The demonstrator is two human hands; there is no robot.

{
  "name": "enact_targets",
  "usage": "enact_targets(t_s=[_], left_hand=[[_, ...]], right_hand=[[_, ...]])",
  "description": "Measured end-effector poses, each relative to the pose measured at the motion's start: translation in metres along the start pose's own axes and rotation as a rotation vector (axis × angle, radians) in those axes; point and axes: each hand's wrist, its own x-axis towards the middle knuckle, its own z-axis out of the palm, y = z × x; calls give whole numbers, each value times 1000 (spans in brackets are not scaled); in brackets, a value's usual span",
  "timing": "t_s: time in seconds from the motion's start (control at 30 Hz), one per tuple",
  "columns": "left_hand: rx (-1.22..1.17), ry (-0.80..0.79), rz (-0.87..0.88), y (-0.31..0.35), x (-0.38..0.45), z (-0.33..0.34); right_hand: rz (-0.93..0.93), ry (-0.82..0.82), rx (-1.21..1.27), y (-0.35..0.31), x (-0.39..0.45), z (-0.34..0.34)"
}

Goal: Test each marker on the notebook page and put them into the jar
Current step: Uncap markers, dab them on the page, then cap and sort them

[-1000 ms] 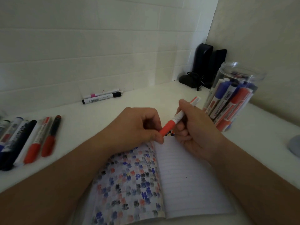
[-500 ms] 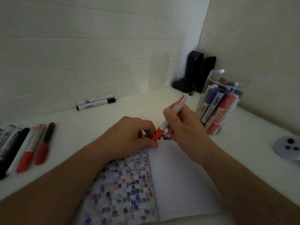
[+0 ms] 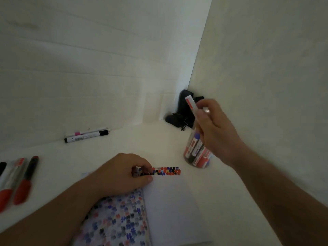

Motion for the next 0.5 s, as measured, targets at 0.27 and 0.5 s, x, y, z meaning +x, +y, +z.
enact_targets(t_s=[0.27,0.5], left_hand=[[33,-3,17,1,-1,0],[42,-3,-12,2,-1,1]], right_hand=[[161,33,-541,-16,40,-92],[136,-134,-676,-11,52,-106]])
